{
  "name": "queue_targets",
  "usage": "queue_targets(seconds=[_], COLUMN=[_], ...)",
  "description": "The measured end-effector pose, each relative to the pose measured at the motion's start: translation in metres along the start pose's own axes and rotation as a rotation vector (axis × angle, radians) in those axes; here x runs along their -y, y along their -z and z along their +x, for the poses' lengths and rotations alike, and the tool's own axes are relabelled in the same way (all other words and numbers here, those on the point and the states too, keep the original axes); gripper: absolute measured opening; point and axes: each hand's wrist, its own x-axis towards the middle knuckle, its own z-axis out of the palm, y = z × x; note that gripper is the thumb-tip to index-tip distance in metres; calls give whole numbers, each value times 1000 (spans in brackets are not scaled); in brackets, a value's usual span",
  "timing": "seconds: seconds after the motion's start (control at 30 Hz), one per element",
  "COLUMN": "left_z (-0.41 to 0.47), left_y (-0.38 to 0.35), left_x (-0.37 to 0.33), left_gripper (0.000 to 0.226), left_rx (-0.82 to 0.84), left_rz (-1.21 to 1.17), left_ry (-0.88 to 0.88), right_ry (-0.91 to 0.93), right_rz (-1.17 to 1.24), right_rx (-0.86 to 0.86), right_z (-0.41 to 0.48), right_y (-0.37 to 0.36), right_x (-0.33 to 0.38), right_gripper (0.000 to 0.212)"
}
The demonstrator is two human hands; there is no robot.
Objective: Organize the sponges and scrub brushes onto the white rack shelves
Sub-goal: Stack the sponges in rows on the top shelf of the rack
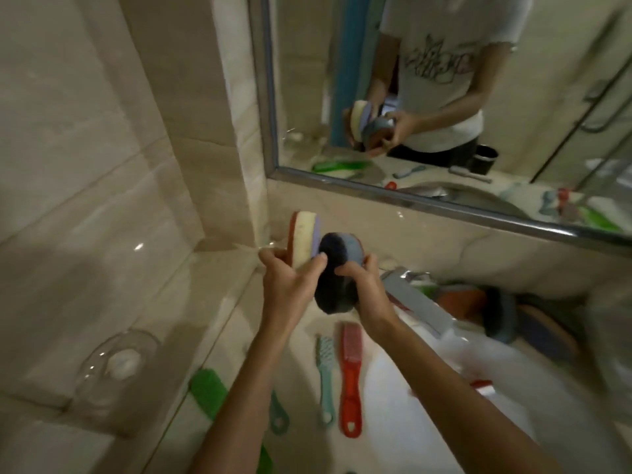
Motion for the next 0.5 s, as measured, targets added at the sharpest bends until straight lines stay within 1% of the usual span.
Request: queue_targets(seconds=[0.07,0.1,0.2,0.23,0.3,0.43,0.47,0.5], left_z=[-23,-35,-75,-90,-118,-172,-184,-197], left_y=[-28,-41,-76,-86,-105,-145,-158,-173], left_x=[-22,-33,-67,-79,-102,-151,-162,-172], left_gripper=[53,53,40,42,58,91,92,85], left_rx=[86,124,280,332,408,526,547,564], left_rz=[-164,-229,-268,-296,-380,-502,-524,-552], left_ry=[2,8,-8,-2,33,-3,-6,-8], right_ry=[30,43,142,196,280,423,464,499], right_rz=[65,36,-53,-65,-65,-108,-125,-147], right_rx=[15,16,-26,-46,-103,-270,-314,-355], right_z=[-29,-44,-87,-101,-126,-171,-180,-190], right_y=[36,54,110,128,162,230,249,267], right_x=[23,33,59,67,84,122,133,143], right_gripper=[55,53,47,46,39,38,36,34])
